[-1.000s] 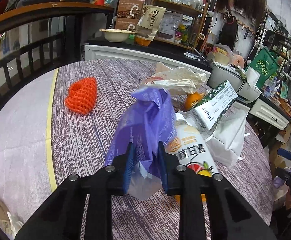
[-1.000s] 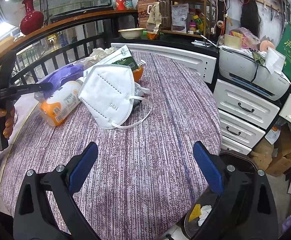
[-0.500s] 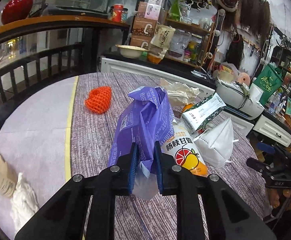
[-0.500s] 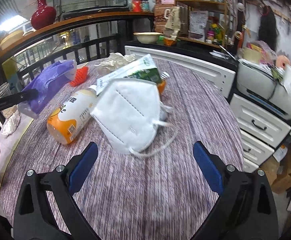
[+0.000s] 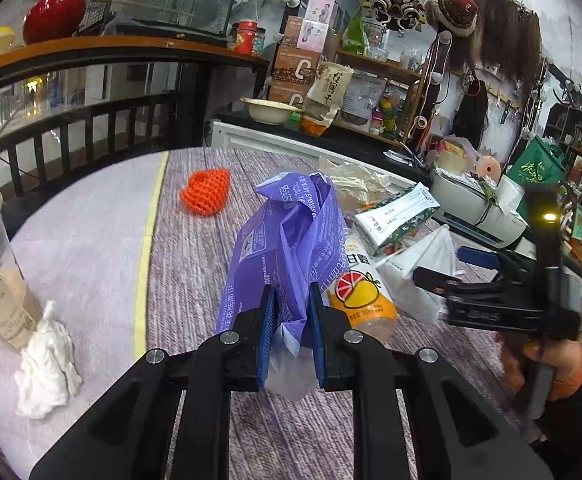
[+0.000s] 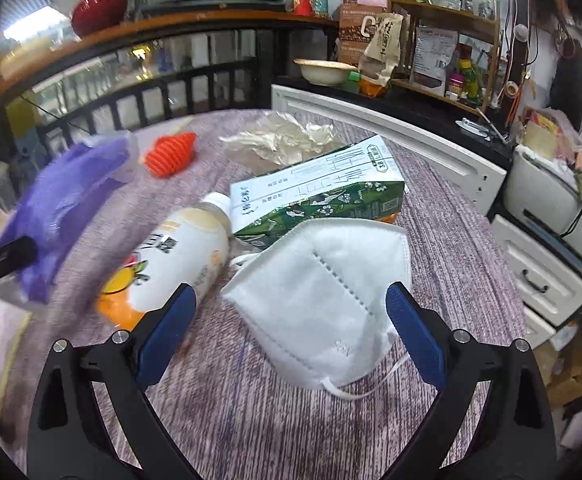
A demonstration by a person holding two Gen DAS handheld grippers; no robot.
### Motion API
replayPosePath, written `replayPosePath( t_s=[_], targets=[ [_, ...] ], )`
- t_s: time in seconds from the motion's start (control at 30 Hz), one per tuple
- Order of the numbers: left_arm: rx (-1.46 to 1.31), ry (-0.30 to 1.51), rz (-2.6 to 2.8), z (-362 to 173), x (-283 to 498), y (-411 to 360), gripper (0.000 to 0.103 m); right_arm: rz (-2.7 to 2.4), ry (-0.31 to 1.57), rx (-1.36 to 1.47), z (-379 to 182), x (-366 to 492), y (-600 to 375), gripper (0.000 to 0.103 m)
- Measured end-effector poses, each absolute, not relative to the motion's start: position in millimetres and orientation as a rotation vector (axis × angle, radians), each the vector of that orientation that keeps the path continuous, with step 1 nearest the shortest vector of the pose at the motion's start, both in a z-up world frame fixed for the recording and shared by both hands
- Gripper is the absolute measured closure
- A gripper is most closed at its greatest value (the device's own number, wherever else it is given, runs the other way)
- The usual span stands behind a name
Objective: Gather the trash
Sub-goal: 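Hold the purple bag in the left gripper while the right gripper grasps the white mask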
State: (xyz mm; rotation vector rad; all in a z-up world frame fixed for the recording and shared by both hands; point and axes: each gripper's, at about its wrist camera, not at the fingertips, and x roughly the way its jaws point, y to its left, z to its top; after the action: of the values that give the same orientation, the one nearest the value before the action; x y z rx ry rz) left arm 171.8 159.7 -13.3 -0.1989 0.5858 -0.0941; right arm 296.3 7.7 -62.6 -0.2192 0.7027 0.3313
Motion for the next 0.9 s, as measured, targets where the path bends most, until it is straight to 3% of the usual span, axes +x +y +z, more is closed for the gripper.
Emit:
replayPosePath(
  t_s=[0.07,0.1,0.13,0.17,0.23,0.33,0.43,0.9],
  targets=[
    [-0.207,0.591,-0.101,-14.6,171.4,158.1,0.086,0.316,0.721,-0.242,-70.9,303.2,12.4,0.009],
    [-0.203,0.592,-0.1,-15.4,171.3,157.2,0.086,0.297,0.729,-0.262,-75.0,305.7,14.4,0.015],
    [-0.203,0.594,-0.101,-16.3,170.6,157.0,0.086,0.291,0.729,-0.275,-77.4,306.5,14.3,0.029],
    [-0.205,0.596,-0.104,-17.6,169.9,157.1,0.086,0.297,0.72,-0.271,-77.5,304.7,12.0,0.031],
    [-0.203,0.602,-0.106,-20.4,168.2,156.5,0.086,0.303,0.699,-0.259,-73.5,301.1,6.9,0.058],
    [-0.199,0.606,-0.107,-23.0,165.6,155.1,0.086,0.322,0.688,-0.219,-66.6,295.7,-5.5,0.076],
    [-0.194,0.599,-0.11,-21.9,161.6,152.4,0.086,0.353,0.683,-0.165,-61.2,288.4,-19.6,0.081],
    [-0.144,0.56,-0.135,-5.4,144.0,122.0,0.086,0.52,0.688,0.11,-27.3,245.1,-96.6,0.082]
  ],
)
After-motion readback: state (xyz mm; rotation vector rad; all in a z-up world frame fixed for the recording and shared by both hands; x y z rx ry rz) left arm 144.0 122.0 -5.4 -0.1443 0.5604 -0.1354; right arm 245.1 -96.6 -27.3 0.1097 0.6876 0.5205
